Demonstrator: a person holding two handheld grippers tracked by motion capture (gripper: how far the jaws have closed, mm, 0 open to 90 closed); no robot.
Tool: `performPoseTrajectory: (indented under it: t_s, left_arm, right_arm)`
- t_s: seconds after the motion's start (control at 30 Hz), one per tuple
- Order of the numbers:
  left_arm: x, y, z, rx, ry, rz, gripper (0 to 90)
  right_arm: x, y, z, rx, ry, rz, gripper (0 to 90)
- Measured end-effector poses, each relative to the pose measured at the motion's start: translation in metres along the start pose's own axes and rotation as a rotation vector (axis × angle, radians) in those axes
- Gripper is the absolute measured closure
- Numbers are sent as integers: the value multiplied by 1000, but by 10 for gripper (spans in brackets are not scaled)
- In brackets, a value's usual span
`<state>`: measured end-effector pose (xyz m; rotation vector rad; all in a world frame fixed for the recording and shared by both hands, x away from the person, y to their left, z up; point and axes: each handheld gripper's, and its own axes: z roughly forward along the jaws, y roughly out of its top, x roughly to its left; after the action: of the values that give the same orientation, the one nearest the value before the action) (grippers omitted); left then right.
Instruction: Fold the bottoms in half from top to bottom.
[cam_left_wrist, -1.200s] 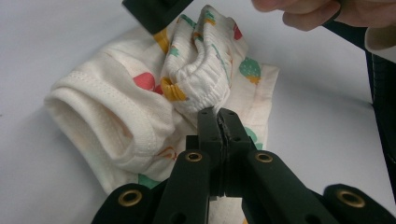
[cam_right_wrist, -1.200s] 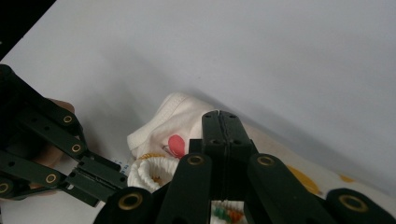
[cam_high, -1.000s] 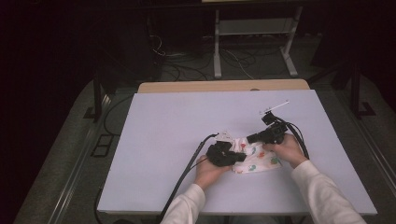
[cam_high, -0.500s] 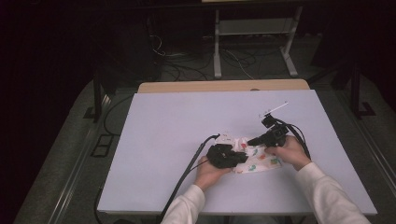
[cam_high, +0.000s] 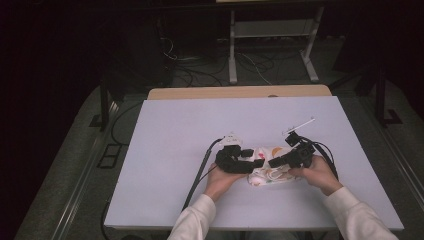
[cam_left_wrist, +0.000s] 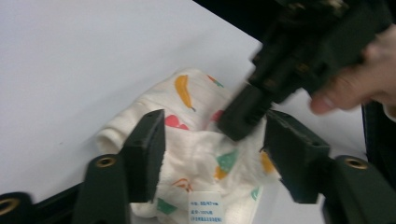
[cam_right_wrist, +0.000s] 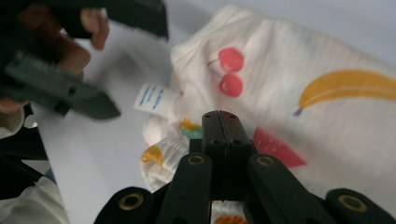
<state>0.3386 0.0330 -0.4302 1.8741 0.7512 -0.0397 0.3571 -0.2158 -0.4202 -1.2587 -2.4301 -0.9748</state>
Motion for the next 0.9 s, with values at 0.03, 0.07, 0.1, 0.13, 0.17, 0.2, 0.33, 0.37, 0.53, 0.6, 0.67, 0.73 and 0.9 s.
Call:
performPoseTrajectory:
  t_s: [0.03, 0.07, 0.1, 0.13, 0.17, 0.2, 0.33, 0.37, 0.53, 0.6, 0.67, 0.73, 0.9]
  left_arm:
    - [1, 0, 0, -4, 0, -7, 354]
    - [1, 1, 0, -7, 3, -15, 342]
    - [2, 1, 0, -7, 5, -21, 333]
    - [3, 1, 0, -7, 5, -24, 323]
    - [3, 1, 1, -9, 5, -29, 319]
    - [3, 1, 1, -11, 9, -33, 315]
    - [5, 2, 1, -27, 20, -53, 299]
    - [6, 2, 0, -32, 24, -58, 295]
    - [11, 4, 0, -41, 54, -95, 260]
    - [12, 4, 2, -28, 58, -108, 244]
    - [13, 5, 4, -10, 61, -111, 225]
    - [13, 6, 6, 1, 65, -112, 221]
    - [15, 7, 9, 13, 75, -117, 209]
  right_arm:
    - [1, -3, -1, -2, -1, 0, 883]
    - [3, -5, -1, 2, -13, -3, 883]
    - [5, -8, -2, 0, -29, -9, 883]
    - [6, -11, -4, -4, -26, -9, 883]
    - [6, -13, -5, -7, -27, -11, 883]
    - [7, -15, -5, -9, -34, -16, 883]
    - [9, -23, -7, -13, -22, -15, 883]
    - [9, -24, -7, -13, -19, -15, 883]
    - [9, -32, -5, -14, -11, -8, 883]
    - [8, -34, -2, -8, -14, -7, 883]
    - [7, -36, 1, -9, -16, -7, 883]
    - [5, -38, 4, -7, -22, -9, 883]
    - [2, -41, 7, -23, -25, -4, 883]
